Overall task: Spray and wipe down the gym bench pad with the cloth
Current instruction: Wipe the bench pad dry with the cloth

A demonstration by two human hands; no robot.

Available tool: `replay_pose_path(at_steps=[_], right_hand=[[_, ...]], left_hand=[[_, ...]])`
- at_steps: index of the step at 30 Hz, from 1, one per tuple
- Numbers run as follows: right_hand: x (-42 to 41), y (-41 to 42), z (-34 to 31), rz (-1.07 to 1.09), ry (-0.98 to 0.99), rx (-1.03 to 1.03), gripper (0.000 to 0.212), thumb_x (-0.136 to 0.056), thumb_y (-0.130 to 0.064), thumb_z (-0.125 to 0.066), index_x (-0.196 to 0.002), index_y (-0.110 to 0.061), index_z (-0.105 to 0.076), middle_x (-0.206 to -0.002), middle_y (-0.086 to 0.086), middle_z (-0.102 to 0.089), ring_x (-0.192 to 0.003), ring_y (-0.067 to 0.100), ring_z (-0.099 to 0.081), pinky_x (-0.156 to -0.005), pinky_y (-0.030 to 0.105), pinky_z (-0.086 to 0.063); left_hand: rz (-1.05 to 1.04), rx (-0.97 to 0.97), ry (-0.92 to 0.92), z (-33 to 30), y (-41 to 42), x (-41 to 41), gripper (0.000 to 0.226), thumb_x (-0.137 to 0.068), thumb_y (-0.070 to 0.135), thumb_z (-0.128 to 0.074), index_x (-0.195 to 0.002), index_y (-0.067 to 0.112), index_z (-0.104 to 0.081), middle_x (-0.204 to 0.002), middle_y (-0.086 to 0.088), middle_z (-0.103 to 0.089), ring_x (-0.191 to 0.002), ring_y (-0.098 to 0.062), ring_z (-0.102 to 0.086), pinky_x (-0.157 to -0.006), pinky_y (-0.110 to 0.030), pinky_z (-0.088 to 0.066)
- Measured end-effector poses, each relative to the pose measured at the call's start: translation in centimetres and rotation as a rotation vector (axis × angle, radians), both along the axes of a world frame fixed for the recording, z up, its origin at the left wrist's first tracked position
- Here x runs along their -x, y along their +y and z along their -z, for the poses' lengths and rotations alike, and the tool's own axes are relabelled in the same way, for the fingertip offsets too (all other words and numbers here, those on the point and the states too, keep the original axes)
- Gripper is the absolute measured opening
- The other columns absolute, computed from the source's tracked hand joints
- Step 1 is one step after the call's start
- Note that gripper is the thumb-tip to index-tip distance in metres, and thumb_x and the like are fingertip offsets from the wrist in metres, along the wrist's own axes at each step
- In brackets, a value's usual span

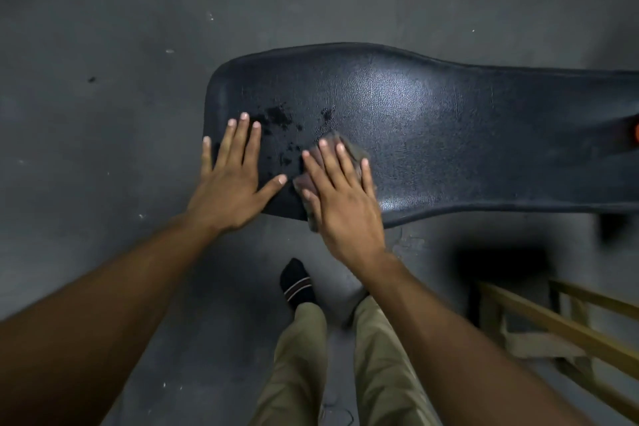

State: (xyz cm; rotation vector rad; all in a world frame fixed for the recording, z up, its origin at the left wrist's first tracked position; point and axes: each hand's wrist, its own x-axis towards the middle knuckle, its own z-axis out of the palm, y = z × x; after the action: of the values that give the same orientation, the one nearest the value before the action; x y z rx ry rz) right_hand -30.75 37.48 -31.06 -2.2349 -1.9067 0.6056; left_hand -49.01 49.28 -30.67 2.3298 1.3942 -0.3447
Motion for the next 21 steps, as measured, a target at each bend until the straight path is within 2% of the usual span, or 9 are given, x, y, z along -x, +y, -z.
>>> replay_pose_path(at_steps=[3, 6, 9, 12, 16, 21], right_hand=[[-1.7, -5.3, 0.3, -0.039, -0.095, 0.023, 0.060, -0.106, -0.047, -0.033, -0.163, -0.034, -0.022, -0.174, -0.006, -0.011, -0.161, 0.018, -0.005, -0.129, 0.051, -0.010], [-5.6, -8.9, 0.4, 0.140, -0.119, 0.062, 0.060, -0.106, -0.048, -0.030, -0.164, -0.035, -0.022, -0.174, -0.006, -0.011, -0.161, 0.020, -0.007, -0.127, 0.055, -0.016], [-7.3, -8.0, 0.5, 0.294, -0.088, 0.042, 0.058, -0.109, -0.046, -0.026, -0.164, -0.028, -0.024, -0.174, -0.001, -0.012, -0.161, 0.022, -0.005, -0.127, 0.057, -0.012], [-5.0, -3.2, 0.5, 0.389, -0.036, -0.005, 0.057, -0.109, -0.044, -0.029, -0.164, -0.029, -0.024, -0.174, -0.002, -0.013, -0.161, 0.021, -0.004, -0.128, 0.057, -0.004], [1.9, 1.3, 0.3, 0.189, -0.008, -0.058, 0.056, -0.109, -0.043, -0.034, -0.163, -0.029, -0.028, -0.173, -0.003, -0.016, -0.161, 0.021, -0.005, -0.129, 0.049, 0.003], [4.0, -2.4, 0.9, 0.014, -0.050, -0.069, 0.057, -0.107, -0.045, -0.036, -0.162, -0.031, -0.030, -0.172, -0.004, -0.019, -0.160, 0.019, -0.012, -0.129, 0.051, -0.009]], left_hand=[[0.015, 0.034, -0.010, 0.3, 0.1, 0.2, 0.096, -0.096, 0.075, -0.023, -0.161, 0.021, 0.022, -0.168, 0.003, 0.035, -0.153, -0.014, 0.035, -0.123, -0.051, 0.019], [0.013, 0.045, -0.029, 0.5, 0.2, 0.4, 0.096, -0.097, 0.075, -0.022, -0.161, 0.020, 0.023, -0.167, 0.002, 0.036, -0.153, -0.014, 0.036, -0.124, -0.053, 0.018], [0.015, 0.021, -0.058, 0.6, 0.0, 0.4, 0.095, -0.098, 0.073, -0.026, -0.162, 0.019, 0.020, -0.169, 0.001, 0.033, -0.154, -0.016, 0.033, -0.124, -0.054, 0.017], [0.005, 0.025, -0.069, 0.8, 0.1, 0.3, 0.096, -0.098, 0.073, -0.026, -0.163, 0.019, 0.018, -0.169, 0.001, 0.031, -0.155, -0.016, 0.031, -0.123, -0.053, 0.018], [0.004, 0.021, -0.104, 0.9, 0.3, 0.7, 0.095, -0.096, 0.075, -0.023, -0.164, 0.020, 0.013, -0.171, 0.002, 0.027, -0.156, -0.014, 0.028, -0.125, -0.054, 0.015], [-0.161, -0.014, -0.145, 0.4, 0.3, 1.4, 0.089, -0.102, 0.065, -0.033, -0.166, 0.019, 0.010, -0.173, 0.002, 0.021, -0.159, -0.016, 0.020, -0.126, -0.051, 0.015]])
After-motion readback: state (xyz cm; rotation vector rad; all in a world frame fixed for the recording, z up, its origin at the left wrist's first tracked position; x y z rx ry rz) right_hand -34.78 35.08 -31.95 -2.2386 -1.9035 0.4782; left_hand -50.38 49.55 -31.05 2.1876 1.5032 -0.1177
